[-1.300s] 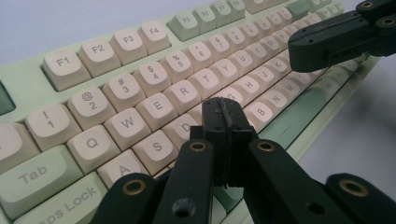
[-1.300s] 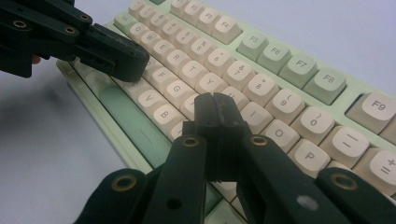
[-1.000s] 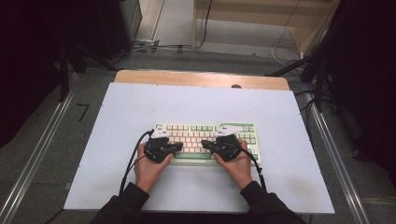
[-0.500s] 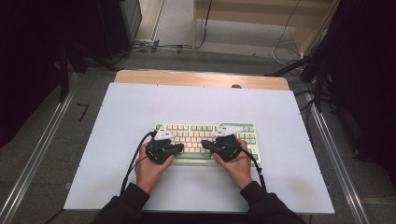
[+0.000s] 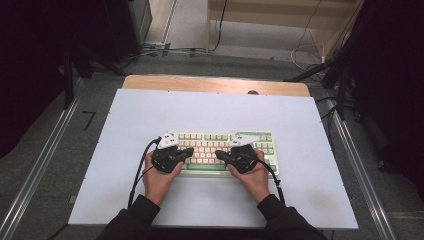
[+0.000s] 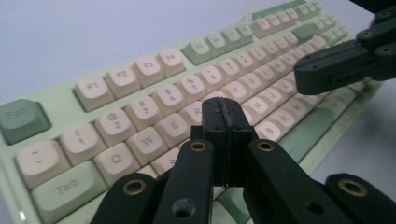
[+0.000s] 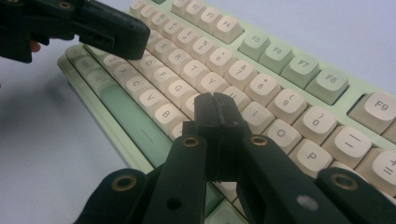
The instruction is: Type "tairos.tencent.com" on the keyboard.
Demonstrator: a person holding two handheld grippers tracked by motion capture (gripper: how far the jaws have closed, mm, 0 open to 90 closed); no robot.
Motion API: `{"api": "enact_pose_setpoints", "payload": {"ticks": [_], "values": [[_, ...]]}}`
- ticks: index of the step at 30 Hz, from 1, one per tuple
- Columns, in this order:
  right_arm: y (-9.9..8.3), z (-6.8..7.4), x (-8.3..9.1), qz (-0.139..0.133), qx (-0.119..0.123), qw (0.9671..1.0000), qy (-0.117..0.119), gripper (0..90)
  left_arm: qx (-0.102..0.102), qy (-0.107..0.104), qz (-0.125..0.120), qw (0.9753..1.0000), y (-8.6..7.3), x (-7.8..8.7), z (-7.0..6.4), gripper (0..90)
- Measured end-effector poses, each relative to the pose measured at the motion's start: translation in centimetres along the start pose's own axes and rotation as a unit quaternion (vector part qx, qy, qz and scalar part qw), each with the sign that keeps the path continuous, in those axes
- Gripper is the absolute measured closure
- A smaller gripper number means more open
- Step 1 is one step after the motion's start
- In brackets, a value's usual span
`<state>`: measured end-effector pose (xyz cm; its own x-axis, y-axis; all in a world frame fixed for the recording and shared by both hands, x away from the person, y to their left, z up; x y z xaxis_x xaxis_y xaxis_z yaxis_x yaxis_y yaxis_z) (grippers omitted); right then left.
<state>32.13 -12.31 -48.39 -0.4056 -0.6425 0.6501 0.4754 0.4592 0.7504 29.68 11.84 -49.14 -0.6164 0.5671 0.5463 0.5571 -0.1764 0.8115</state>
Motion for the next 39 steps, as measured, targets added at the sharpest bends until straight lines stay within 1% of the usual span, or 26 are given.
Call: {"api": "enact_pose_setpoints", "payload": {"ticks": [5, 8, 10, 15, 24, 30, 35, 39], "values": [[0.0, 0.0, 0.0, 0.001, 0.0, 1.0, 0.0, 87.8, 0.014, 0.007, -0.01, 0.9998, 0.1, 0.1, 0.6, 90.0], [0.0, 0.0, -0.1, 0.002, 0.0, 1.0, 0.001, 87.8, 0.024, 0.007, -0.011, 0.9996, 0.1, -0.1, 1.0, 90.0], [0.0, 0.0, -0.1, 0.002, 0.001, 1.0, 0.001, 87.8, 0.026, 0.008, -0.011, 0.9996, 0.1, -0.2, 1.1, 90.0], [0.0, 0.0, -0.1, 0.002, 0.001, 1.0, 0.001, 87.8, 0.025, 0.009, -0.008, 0.9996, 0.2, -0.4, 1.2, 90.0], [-0.1, 0.1, -0.2, 0.003, 0.0, 1.0, 0.002, 87.8, 0.033, 0.013, -0.005, 0.9993, 0.3, -1.0, 1.5, 90.0], [-0.1, 0.2, -0.3, 0.003, 0.001, 1.0, 0.002, 87.8, 0.032, 0.016, 0.001, 0.9994, 0.4, -1.4, 1.4, 90.0], [-0.1, 0.2, -0.3, 0.003, 0.0, 1.0, 0.002, 87.8, 0.027, 0.019, 0.005, 0.9994, 0.4, -1.6, 1.3, 90.0], [-0.1, 0.2, -0.3, 0.003, 0.0, 1.0, 0.002, 87.8, 0.028, 0.02, 0.006, 0.9994, 0.4, -1.6, 1.3, 90.0]]}}
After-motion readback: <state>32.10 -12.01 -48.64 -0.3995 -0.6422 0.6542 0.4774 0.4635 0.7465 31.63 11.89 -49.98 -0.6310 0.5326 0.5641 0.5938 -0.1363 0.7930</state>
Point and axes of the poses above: each handheld gripper's, and its own axes: x roughly backward along the jaws, y roughly out of its top, z roughly to its left, the point moved 1 cm from there along -x, roughly forward along the jaws
